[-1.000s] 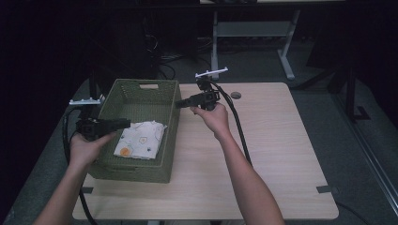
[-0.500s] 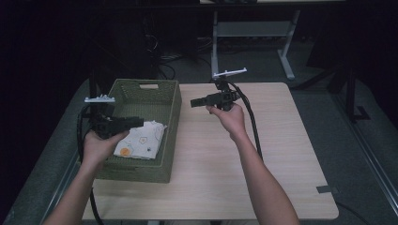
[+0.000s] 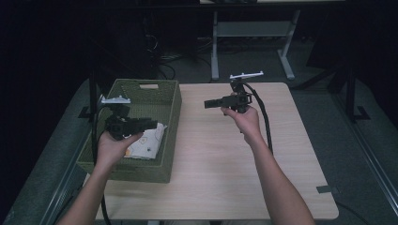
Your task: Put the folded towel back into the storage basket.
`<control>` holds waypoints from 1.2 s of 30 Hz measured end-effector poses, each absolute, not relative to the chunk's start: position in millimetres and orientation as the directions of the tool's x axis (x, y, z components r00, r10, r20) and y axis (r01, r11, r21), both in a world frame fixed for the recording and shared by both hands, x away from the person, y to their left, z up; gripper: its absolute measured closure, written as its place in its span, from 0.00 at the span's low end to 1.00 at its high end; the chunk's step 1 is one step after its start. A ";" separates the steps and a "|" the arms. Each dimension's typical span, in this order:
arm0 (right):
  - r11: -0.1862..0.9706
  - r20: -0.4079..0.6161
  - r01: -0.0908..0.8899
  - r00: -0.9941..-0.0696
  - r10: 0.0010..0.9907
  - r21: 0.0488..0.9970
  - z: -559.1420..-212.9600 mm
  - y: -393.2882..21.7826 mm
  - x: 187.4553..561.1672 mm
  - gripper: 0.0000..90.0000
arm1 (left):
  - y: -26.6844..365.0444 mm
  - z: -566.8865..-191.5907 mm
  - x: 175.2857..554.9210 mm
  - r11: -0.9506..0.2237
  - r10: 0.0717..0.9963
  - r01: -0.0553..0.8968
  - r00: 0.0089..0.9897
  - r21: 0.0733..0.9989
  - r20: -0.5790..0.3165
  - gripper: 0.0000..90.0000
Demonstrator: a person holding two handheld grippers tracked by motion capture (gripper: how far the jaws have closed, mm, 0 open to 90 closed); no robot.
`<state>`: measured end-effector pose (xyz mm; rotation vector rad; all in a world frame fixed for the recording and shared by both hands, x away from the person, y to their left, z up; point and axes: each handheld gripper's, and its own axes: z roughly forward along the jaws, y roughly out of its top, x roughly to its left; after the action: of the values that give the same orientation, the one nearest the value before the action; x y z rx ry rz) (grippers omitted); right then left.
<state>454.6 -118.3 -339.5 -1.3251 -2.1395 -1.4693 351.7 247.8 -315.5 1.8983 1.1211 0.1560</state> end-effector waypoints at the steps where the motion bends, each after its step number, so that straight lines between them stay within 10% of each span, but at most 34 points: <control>1: 0.086 0.619 0.771 -0.566 0.545 0.630 -339.8 -122.1 454.0 0.48 | 245.0 -316.1 352.2 -0.190 0.751 0.639 0.584 0.746 -0.309 0.65; 36: -0.007 0.654 0.795 -0.494 0.573 0.606 -375.0 -230.9 429.5 0.39 | 140.8 -332.7 353.7 -0.256 0.682 0.629 0.656 0.734 -0.325 0.57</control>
<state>429.5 -230.9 -375.0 -1.4454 -2.0487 -1.5055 353.7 140.8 -332.7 1.9594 1.0243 0.0720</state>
